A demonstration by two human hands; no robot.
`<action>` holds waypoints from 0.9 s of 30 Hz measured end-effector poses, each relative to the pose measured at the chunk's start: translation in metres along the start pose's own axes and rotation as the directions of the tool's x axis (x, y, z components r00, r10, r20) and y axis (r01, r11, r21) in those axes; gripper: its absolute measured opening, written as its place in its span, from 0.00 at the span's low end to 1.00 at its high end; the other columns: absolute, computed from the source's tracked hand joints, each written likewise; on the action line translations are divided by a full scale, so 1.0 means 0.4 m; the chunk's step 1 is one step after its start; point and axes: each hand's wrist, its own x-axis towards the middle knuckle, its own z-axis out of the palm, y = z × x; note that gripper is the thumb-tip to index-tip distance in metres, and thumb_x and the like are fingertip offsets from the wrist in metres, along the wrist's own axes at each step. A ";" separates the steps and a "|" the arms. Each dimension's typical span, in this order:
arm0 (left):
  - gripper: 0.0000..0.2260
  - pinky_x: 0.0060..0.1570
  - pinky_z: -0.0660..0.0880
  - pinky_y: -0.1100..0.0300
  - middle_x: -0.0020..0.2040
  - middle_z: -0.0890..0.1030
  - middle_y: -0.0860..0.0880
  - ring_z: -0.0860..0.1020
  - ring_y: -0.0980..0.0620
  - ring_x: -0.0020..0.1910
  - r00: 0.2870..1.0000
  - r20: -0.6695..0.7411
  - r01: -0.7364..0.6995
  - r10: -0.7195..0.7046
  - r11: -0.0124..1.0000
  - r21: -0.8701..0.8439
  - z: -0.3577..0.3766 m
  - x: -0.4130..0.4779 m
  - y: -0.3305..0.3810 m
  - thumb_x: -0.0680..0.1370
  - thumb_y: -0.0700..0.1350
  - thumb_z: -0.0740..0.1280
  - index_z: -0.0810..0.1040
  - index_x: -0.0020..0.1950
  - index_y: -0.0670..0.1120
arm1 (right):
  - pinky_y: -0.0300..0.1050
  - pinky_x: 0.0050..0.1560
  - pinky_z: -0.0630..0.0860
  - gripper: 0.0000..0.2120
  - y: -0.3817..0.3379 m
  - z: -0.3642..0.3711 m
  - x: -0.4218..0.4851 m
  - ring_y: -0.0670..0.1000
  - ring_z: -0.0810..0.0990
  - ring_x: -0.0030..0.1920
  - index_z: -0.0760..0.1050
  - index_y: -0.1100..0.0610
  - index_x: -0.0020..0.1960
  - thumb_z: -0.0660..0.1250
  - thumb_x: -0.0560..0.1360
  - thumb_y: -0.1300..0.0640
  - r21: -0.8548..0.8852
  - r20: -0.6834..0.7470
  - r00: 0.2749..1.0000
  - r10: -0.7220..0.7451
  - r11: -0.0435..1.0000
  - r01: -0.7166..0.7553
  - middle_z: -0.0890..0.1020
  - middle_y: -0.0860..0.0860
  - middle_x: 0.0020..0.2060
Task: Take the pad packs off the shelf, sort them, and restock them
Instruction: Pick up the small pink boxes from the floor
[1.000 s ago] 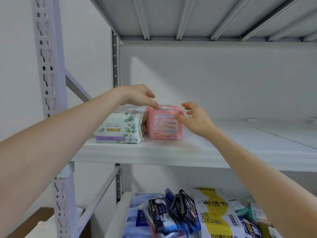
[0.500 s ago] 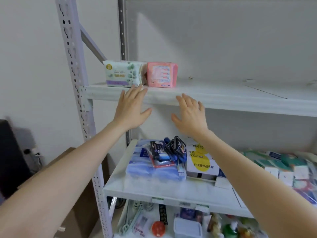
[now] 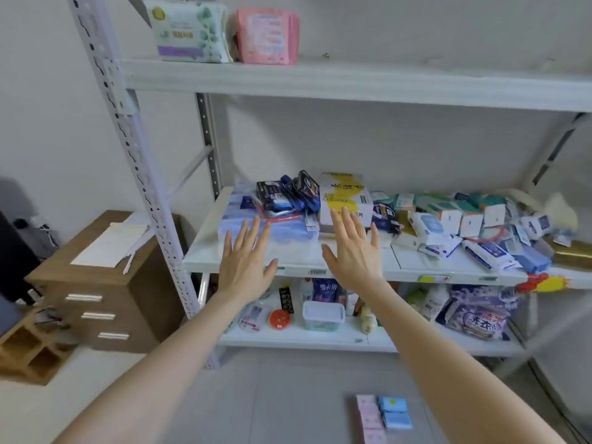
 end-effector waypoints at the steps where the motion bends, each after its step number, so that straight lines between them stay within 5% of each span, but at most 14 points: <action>1: 0.32 0.74 0.38 0.46 0.79 0.41 0.48 0.40 0.48 0.78 1.000 0.025 -0.007 0.006 1.000 0.010 0.024 -0.036 0.022 0.81 0.59 0.54 0.43 0.79 0.49 | 0.61 0.74 0.44 0.33 0.015 0.017 -0.043 0.53 0.48 0.78 0.42 0.51 0.79 0.51 0.80 0.41 0.002 0.023 1.000 0.016 1.000 -0.016 0.48 0.52 0.79; 13: 0.32 0.74 0.43 0.41 0.80 0.50 0.47 0.47 0.46 0.78 0.950 0.302 -0.078 0.081 0.997 -0.021 0.278 -0.368 0.346 0.79 0.57 0.59 0.53 0.79 0.47 | 0.63 0.74 0.45 0.34 0.282 0.157 -0.518 0.53 0.50 0.77 0.41 0.50 0.78 0.51 0.79 0.40 -0.101 0.318 0.929 0.187 0.981 -0.163 0.50 0.51 0.78; 27: 0.31 0.73 0.41 0.42 0.80 0.47 0.49 0.45 0.49 0.78 0.832 0.552 -0.044 0.057 0.998 -0.036 0.470 -0.571 0.715 0.80 0.56 0.56 0.48 0.79 0.50 | 0.61 0.74 0.45 0.33 0.641 0.230 -0.891 0.52 0.52 0.77 0.42 0.51 0.78 0.51 0.80 0.41 -0.188 0.507 0.818 0.273 0.961 -0.204 0.54 0.50 0.78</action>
